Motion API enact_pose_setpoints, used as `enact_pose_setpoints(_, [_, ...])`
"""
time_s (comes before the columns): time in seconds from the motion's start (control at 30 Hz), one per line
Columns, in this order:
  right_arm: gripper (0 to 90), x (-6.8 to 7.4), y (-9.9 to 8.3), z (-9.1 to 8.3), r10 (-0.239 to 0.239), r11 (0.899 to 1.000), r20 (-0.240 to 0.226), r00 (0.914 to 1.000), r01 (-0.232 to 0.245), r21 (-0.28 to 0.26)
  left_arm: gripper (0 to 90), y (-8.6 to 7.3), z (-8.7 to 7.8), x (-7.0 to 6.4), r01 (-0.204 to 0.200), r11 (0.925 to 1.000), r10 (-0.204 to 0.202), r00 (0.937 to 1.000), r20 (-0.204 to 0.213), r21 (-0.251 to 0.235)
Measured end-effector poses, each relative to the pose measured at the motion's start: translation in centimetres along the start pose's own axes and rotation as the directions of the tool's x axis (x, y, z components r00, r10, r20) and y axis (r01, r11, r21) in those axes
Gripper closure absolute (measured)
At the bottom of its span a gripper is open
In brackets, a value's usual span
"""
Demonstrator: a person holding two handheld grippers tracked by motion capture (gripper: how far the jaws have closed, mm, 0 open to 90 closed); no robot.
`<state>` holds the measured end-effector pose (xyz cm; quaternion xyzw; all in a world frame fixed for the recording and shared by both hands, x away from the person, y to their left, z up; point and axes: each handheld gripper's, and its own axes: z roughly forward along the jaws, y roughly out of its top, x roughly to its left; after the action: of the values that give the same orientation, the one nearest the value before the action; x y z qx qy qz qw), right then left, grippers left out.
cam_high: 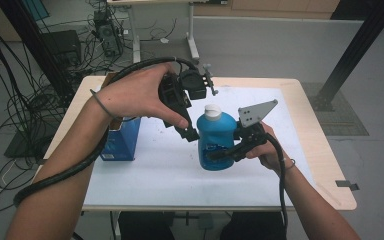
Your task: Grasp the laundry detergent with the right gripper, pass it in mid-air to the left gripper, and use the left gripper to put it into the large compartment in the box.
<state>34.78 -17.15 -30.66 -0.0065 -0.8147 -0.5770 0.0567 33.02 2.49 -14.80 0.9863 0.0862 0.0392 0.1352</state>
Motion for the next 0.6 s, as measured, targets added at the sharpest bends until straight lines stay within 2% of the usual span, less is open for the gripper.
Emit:
enact_pose_setpoints(0.23, [44.2,0.0,0.2,0.4,-0.005,1.0,-0.009,0.9999,0.005,-0.002,9.1,1.0,0.6,-0.3,-0.023,0.9997,0.023,0.9997,0.008,-0.01])
enact_pose_setpoints(0.43, [44.2,0.1,0.3,0.9,-0.007,1.0,-0.02,0.9998,0.007,-0.004,8.9,1.7,1.3,-0.7,-0.041,0.9984,0.042,0.9989,0.022,-0.04])
enact_pose_setpoints(0.6, [44.1,0.2,0.4,1.1,-0.015,1.0,-0.027,0.9995,0.015,-0.008,8.8,2.0,1.8,-0.8,-0.05,0.9982,0.051,0.9983,0.026,-0.033])
